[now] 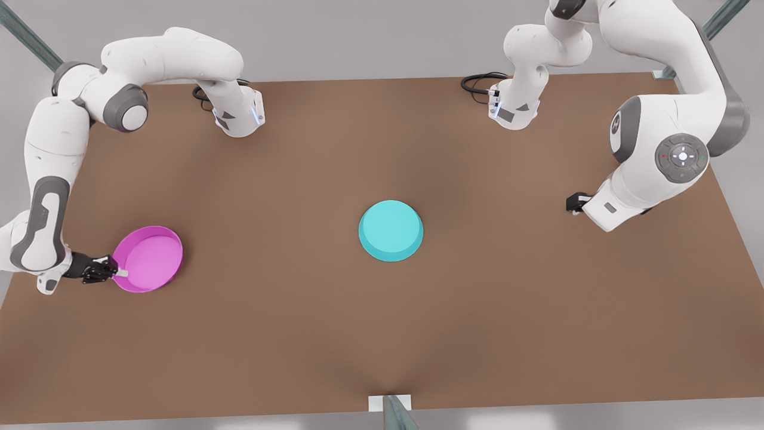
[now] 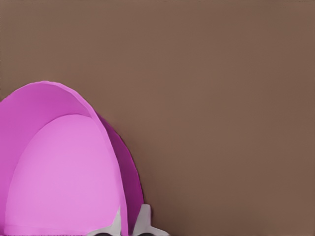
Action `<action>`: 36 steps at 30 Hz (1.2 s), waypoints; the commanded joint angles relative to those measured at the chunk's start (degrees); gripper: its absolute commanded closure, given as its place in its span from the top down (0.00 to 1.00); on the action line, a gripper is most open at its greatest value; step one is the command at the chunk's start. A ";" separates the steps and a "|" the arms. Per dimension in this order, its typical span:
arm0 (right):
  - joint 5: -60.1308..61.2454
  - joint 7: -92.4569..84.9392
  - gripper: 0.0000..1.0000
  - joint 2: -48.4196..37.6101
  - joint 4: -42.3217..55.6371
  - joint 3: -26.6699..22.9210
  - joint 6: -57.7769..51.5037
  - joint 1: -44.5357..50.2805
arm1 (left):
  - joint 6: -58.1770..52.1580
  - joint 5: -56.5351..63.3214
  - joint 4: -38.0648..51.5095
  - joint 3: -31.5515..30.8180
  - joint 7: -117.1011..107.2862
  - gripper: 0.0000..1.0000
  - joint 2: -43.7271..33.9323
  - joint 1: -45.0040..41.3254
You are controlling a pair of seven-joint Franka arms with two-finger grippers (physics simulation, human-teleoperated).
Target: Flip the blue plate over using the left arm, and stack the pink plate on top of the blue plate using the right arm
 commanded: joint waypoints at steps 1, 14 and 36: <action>-0.13 0.22 0.21 -0.28 -0.28 0.16 0.23 0.00 | -0.04 0.01 0.00 0.00 0.00 1.00 0.00 0.00; 0.30 7.25 0.21 -13.20 -16.28 7.63 3.74 2.89 | -0.39 -0.08 0.53 0.44 0.09 1.00 -0.27 0.17; 14.01 35.81 0.21 -23.67 -29.11 1.92 20.35 47.37 | -3.11 -0.96 0.53 2.29 0.97 1.00 0.70 0.88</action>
